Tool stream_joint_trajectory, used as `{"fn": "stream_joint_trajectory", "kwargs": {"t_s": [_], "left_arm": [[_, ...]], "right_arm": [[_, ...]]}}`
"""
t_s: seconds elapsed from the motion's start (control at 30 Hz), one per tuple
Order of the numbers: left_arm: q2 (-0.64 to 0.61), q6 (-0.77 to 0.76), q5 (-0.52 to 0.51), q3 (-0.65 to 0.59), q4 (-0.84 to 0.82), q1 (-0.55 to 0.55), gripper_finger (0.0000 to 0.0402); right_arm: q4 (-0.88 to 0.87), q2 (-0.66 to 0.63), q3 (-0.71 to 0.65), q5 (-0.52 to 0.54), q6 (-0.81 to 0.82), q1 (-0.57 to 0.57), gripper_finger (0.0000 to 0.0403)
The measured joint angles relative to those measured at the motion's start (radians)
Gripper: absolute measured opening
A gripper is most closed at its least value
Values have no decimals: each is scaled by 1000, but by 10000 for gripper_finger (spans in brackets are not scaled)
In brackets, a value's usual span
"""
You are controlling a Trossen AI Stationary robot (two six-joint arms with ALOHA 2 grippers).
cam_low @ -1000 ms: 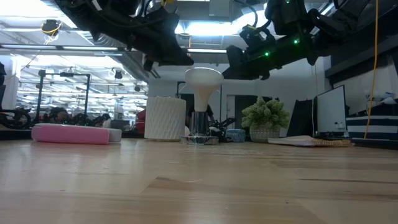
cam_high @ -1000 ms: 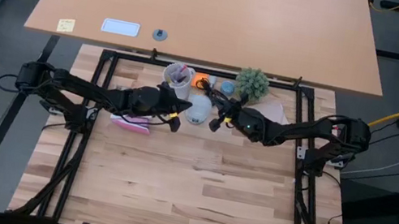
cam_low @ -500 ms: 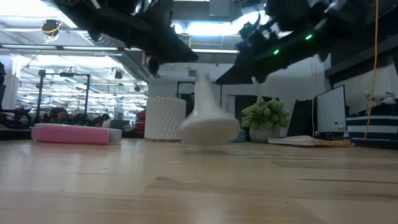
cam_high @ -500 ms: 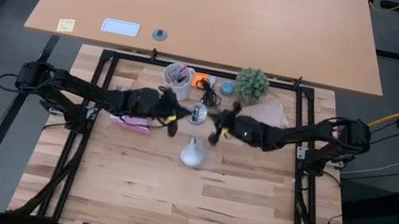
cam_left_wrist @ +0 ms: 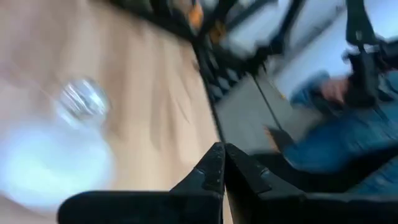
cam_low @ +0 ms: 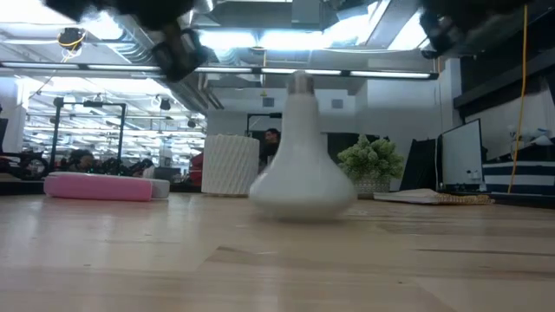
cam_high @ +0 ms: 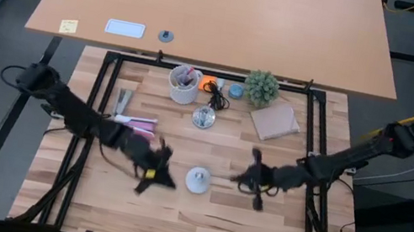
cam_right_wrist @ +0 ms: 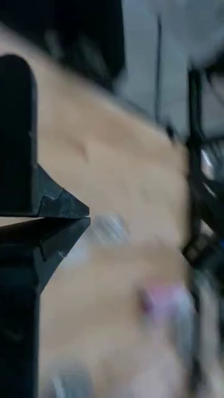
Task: Screw lightbulb
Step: Return to Home Position
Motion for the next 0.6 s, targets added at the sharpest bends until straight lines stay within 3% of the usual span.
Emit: {"fn": "stream_joint_trajectory", "kwargs": {"t_s": [0.1, 0.23, 0.43, 0.6], "left_arm": [[94, -119, -64, 0, 39, -111, 0], [241, -178, -159, 0, 172, -184, 0], [419, -190, -264, -1, 320, -194, 0], [430, -109, -301, -1, 385, -168, 0]], "right_arm": [[-4, 37, -8, -94, 137, 79, 3], [87, 149, -18, -54, 200, 143, 3], [358, 335, -18, -59, 141, 133, 3], [457, 365, -16, -72, 118, 90, 3]]}}
